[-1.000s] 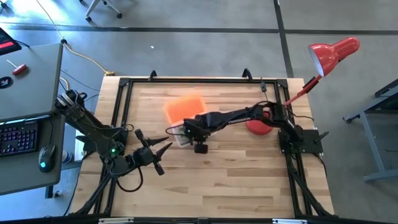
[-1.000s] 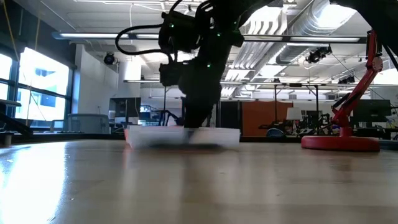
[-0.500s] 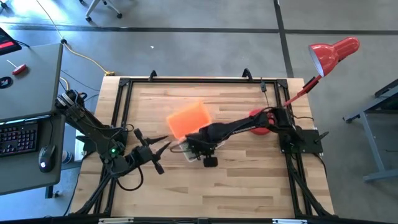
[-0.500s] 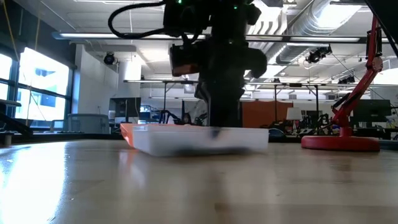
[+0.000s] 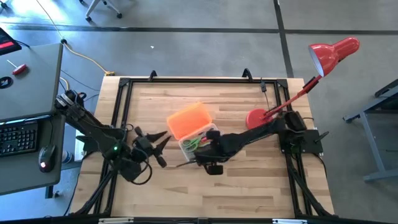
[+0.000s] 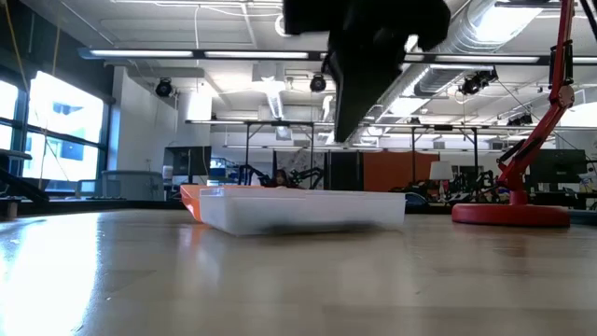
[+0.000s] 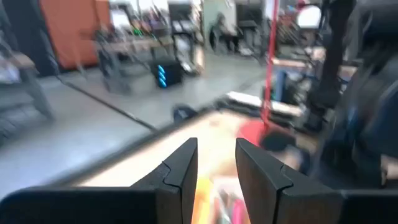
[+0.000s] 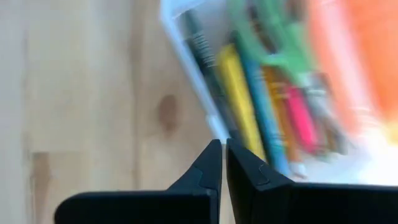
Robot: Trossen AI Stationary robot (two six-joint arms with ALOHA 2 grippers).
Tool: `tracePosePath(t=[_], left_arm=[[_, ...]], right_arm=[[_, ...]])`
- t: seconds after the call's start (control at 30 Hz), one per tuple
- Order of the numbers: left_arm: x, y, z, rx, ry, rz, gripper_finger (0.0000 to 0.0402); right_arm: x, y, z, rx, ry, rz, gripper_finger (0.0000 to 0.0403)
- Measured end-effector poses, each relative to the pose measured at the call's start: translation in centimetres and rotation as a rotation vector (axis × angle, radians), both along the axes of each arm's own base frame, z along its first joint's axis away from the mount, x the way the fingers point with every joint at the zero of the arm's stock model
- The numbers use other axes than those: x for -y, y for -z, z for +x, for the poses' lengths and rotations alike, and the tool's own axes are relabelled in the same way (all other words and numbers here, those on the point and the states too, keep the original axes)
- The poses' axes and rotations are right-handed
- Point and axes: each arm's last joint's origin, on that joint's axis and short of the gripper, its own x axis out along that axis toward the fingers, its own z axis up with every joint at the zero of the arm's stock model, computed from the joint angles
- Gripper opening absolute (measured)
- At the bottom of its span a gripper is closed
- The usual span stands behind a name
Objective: Pick & place school supplies into a supply box
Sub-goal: Close the orange supply box
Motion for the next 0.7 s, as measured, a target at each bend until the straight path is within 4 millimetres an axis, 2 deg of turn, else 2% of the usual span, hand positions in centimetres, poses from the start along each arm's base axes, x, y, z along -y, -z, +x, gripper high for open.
tracePosePath(t=[0.13, 0.2, 0.3, 0.43, 0.57, 0.7], left_arm=[[-1.4, 0.9, 1.2, -0.049, 0.102, -0.147, 0.014], [-2.8, 1.4, 1.9, -0.058, 0.086, -0.239, 0.0139], [-5.8, 2.3, 2.9, -0.118, 0.001, -0.325, 0.0133], [-10.4, 3.3, 3.3, -0.251, -0.141, -0.385, 0.0109], [-14.6, 4.0, 3.3, -0.341, -0.242, -0.498, 0.0071], [-17.9, 4.5, 3.1, -0.409, -0.278, -0.56, 0.0018]], right_arm=[[-1.8, -2.7, -1.7, 0.121, 0.042, -0.144, 0.0001], [-3.0, -3.5, -2.4, 0.156, 0.021, -0.164, 0.0001], [-4.5, -4.2, -3.4, 0.184, -0.008, -0.164, 0.0001], [-6.1, -4.2, -4.1, 0.208, 0.029, -0.121, 0.0001], [-7.8, -2.5, -4.9, 0.248, 0.052, -0.079, 0.0001], [-8.7, 1.3, -5.9, 0.264, 0.119, 0.004, 0.0001]])
